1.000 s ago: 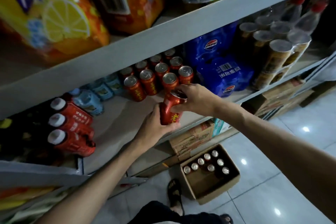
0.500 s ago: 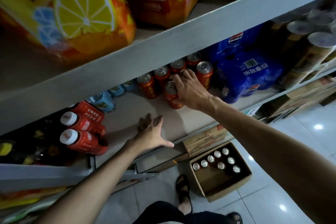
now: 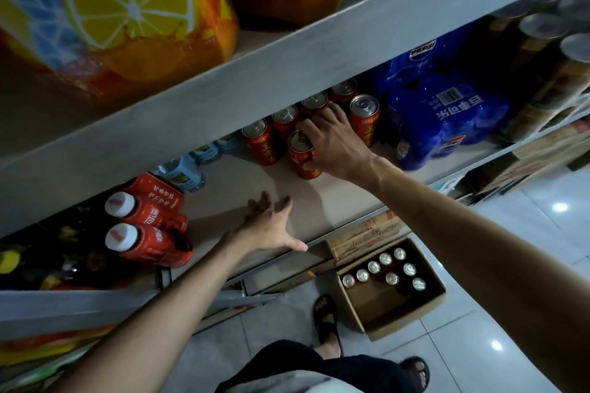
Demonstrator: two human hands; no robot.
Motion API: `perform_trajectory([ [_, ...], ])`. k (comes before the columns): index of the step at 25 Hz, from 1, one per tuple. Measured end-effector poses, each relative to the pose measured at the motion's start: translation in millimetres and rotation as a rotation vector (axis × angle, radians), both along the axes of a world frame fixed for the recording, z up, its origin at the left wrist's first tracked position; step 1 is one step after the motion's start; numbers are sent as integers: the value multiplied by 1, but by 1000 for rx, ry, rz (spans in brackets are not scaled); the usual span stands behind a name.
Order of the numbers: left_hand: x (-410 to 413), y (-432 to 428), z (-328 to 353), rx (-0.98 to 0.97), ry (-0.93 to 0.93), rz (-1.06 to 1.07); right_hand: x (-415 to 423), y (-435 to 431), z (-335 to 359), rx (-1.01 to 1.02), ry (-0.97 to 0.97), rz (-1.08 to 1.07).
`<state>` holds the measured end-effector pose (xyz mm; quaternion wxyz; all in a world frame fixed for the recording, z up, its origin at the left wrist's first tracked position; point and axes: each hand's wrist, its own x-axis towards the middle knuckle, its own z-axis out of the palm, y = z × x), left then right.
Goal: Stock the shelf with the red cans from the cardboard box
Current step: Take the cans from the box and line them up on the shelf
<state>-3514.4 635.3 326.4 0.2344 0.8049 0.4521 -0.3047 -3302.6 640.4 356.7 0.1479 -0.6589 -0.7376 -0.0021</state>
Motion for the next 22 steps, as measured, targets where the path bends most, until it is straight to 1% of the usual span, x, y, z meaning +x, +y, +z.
perform_trajectory([
  [5,2,1,-5,21,5,-29,0,3,0,29,17,-15],
  [15,5,3,-10,47,26,-75,-1,6,-4,-6,8,-24],
  [22,9,3,-9,52,43,-52,-3,2,-1,-32,23,-44],
])
